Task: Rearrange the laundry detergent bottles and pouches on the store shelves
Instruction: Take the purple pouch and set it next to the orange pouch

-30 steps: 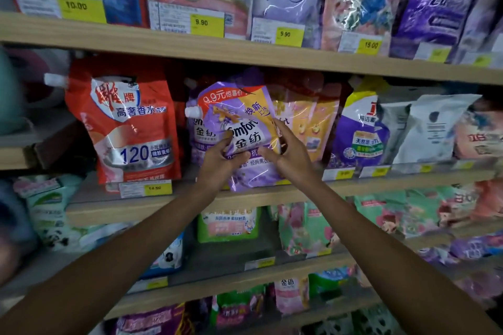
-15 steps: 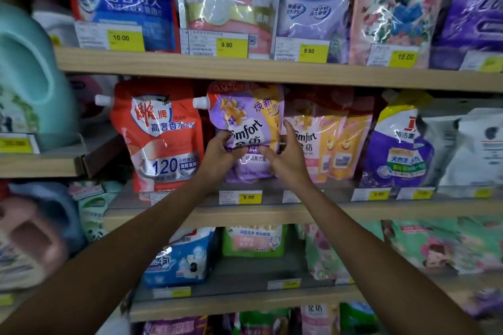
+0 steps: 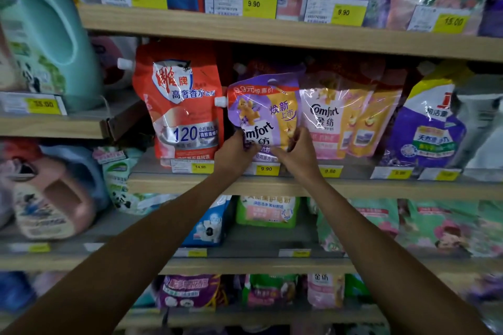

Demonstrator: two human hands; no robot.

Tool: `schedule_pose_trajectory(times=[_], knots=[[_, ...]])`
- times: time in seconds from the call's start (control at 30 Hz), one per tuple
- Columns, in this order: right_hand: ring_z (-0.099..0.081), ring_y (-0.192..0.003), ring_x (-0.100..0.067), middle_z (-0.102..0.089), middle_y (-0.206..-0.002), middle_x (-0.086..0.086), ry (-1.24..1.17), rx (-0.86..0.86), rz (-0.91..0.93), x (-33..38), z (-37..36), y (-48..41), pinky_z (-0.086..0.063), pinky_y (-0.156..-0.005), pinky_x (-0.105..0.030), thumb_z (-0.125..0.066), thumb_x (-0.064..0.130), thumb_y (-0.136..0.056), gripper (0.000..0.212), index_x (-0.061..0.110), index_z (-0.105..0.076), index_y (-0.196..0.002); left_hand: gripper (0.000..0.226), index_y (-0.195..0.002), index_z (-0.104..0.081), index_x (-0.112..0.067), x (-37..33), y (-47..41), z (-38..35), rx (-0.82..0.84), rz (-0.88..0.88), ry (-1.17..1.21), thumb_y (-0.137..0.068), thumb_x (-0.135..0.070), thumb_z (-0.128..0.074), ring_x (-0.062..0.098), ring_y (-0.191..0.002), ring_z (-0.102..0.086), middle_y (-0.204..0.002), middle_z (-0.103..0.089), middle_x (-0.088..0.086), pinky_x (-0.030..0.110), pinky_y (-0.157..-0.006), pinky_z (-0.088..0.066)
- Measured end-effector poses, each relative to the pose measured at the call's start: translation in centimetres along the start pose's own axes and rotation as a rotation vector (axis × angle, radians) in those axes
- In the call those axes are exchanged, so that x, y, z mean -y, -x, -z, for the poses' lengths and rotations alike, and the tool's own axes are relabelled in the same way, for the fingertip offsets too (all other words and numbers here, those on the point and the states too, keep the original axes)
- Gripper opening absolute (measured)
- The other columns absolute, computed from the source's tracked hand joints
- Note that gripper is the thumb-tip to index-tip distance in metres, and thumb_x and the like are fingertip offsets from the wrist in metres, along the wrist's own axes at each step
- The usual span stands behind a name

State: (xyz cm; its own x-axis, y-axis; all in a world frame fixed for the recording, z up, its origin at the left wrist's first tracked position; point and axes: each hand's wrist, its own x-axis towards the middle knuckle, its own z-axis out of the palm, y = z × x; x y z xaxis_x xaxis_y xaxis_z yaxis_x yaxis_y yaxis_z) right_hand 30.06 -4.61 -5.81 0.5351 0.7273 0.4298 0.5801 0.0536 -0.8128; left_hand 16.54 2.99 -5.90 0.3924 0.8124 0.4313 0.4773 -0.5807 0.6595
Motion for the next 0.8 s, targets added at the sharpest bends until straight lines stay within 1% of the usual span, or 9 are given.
schedule_pose_trajectory(times=[0.07,0.17,0.23,0.3,0.4,0.53,0.67,0.73,0.8], knots=[[-0.047,-0.064,-0.003,-0.045,-0.076,0.008,0.010,-0.017,0.024,-0.2,0.1,0.5,-0.038,-0.056,-0.024,-0.078,0.023,-0.074,0.044,0.017,-0.041,-0.099,0.040,-0.114,-0.050,-0.011,0.1,0.5,0.1,-0.014,-0.016,-0.059,-0.088,-0.040,-0.061,0.031,-0.101,-0.063,-0.109,-0.067,0.008,0.031,-0.067,-0.040],[-0.045,-0.064,-0.001,-0.042,-0.078,0.011,0.045,-0.048,0.073,0.1,0.1,1.4,-0.036,-0.055,-0.020,-0.075,0.022,-0.077,0.040,0.015,-0.045,-0.102,0.056,-0.124,-0.047,-0.011,0.4,1.6,0.4,-0.027,-0.011,-0.154,-0.084,-0.046,-0.063,0.031,-0.101,-0.063,-0.106,-0.068,0.008,0.035,-0.072,-0.044],[-0.048,-0.075,-0.007,-0.045,-0.089,0.006,0.071,-0.039,0.096,0.1,0.0,1.9,-0.039,-0.063,-0.022,-0.071,0.022,-0.080,0.042,0.010,-0.046,-0.112,0.062,-0.128,-0.043,-0.010,0.8,2.5,0.5,-0.029,-0.071,-0.213,-0.083,-0.047,-0.064,0.031,-0.099,-0.064,-0.103,-0.068,0.008,0.035,-0.074,-0.044],[-0.051,-0.090,-0.017,-0.051,-0.101,-0.004,0.128,-0.026,0.119,0.1,0.0,2.6,-0.044,-0.074,-0.031,-0.066,0.019,-0.083,0.041,0.006,-0.046,-0.116,0.069,-0.135,-0.038,-0.008,1.5,3.3,0.5,-0.043,-0.140,-0.300,-0.083,-0.045,-0.064,0.032,-0.104,-0.062,-0.110,-0.067,0.011,0.037,-0.085,-0.042],[-0.053,-0.101,-0.034,-0.054,-0.107,-0.019,0.300,-0.019,0.171,-0.3,0.0,4.1,-0.044,-0.087,-0.045,-0.059,0.014,-0.085,0.038,-0.001,-0.047,-0.117,0.065,-0.138,-0.039,-0.011,2.5,4.6,0.4,-0.020,-0.198,-0.503,-0.087,-0.049,-0.054,0.030,-0.119,-0.050,-0.127,-0.057,0.011,0.039,-0.104,-0.027],[-0.037,-0.131,-0.035,-0.044,-0.135,-0.021,0.617,0.093,0.171,-0.6,-0.1,6.0,-0.029,-0.109,-0.048,-0.053,0.025,-0.089,0.055,-0.003,-0.037,-0.134,0.065,-0.144,-0.030,-0.012,3.1,6.1,0.6,0.067,-0.230,-0.584,-0.090,-0.043,-0.050,0.028,-0.141,-0.026,-0.150,-0.035,0.009,0.042,-0.119,-0.009],[-0.012,-0.146,-0.030,-0.019,-0.156,-0.013,0.785,0.212,0.166,-0.3,0.3,7.7,-0.016,-0.115,-0.054,-0.047,0.026,-0.091,0.063,0.002,-0.024,-0.145,0.073,-0.150,-0.015,-0.014,2.9,6.8,1.9,0.158,-0.227,-0.633,-0.092,-0.046,-0.047,0.027,-0.147,-0.012,-0.158,-0.019,0.006,0.048,-0.118,-0.013],[-0.016,-0.144,-0.033,-0.021,-0.155,-0.014,0.844,0.239,0.168,0.3,0.5,8.8,-0.019,-0.114,-0.053,-0.047,0.027,-0.092,0.060,0.003,-0.028,-0.143,0.073,-0.150,-0.014,-0.014,2.9,7.6,2.9,0.200,-0.248,-0.682,-0.092,-0.045,-0.046,0.026,-0.147,-0.009,-0.159,-0.014,0.006,0.049,-0.117,-0.017],[-0.029,-0.137,-0.032,-0.037,-0.146,-0.017,0.888,0.258,0.150,1.1,0.3,10.1,-0.025,-0.110,-0.047,-0.046,0.030,-0.093,0.052,0.004,-0.037,-0.138,0.068,-0.147,-0.022,-0.013,3.3,8.6,4.0,0.219,-0.274,-0.724,-0.092,-0.046,-0.046,0.027,-0.146,-0.014,-0.159,-0.014,0.008,0.049,-0.115,-0.018]])
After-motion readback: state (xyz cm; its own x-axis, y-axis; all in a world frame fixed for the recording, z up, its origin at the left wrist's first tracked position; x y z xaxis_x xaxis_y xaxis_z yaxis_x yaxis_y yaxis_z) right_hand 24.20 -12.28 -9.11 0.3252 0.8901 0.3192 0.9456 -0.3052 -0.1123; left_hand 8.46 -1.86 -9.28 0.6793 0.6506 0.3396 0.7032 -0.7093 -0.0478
